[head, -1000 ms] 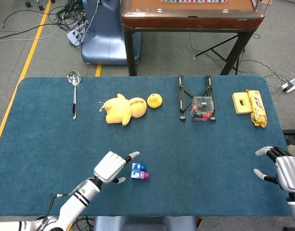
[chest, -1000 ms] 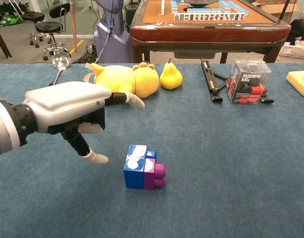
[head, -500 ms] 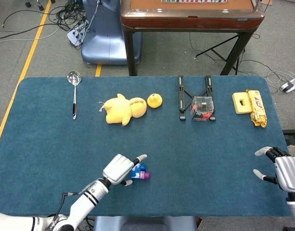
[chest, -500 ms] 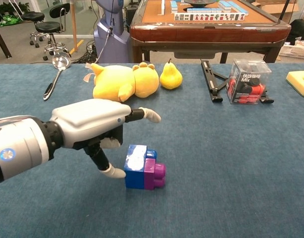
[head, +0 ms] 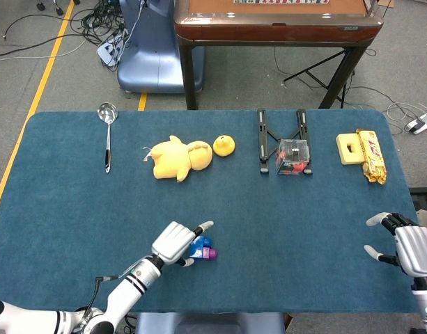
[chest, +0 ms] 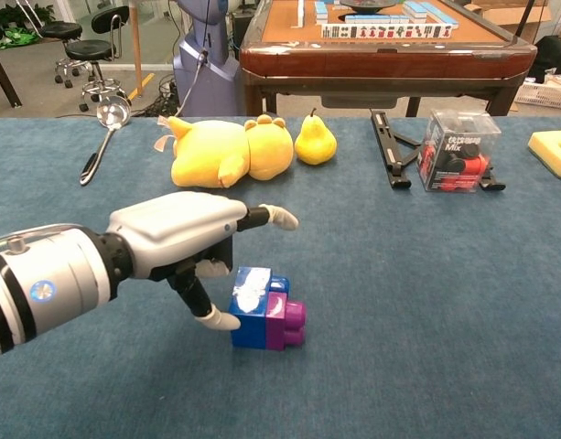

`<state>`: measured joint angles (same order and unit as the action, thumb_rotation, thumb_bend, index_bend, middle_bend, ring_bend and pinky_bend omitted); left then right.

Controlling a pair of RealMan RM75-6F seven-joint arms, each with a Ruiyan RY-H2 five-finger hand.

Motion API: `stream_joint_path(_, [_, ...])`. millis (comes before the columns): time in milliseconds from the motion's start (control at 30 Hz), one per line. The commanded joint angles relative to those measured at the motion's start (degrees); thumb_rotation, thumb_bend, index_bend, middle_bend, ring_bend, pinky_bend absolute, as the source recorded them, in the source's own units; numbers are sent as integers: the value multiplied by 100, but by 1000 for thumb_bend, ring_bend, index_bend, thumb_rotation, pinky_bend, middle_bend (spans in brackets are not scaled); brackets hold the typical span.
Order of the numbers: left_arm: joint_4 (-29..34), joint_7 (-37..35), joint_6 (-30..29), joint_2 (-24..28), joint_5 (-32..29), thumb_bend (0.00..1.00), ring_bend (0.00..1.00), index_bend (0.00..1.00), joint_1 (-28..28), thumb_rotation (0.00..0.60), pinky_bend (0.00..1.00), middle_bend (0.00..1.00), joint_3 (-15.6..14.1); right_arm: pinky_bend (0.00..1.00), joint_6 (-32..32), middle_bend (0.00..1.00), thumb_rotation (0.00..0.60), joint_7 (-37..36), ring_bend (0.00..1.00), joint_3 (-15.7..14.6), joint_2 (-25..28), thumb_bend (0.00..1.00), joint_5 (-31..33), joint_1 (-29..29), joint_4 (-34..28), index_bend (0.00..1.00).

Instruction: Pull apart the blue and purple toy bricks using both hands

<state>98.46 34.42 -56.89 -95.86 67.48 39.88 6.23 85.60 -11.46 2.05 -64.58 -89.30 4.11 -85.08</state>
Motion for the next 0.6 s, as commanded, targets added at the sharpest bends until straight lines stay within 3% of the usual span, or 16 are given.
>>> stream_joint_path(33, [-105,-82,-30,-56,21,0,1000,130,24,600,1000,1000,8,494,3,420,600,-5,342,0,-2,7,1,-3,3,453])
stream_joint_path(600, [-355,-124,-208,-90,193,0,1000,193,64,600,1000,1000,-89,494,-22,420,600,-25,343,-2,-23,7,1,12,27,453])
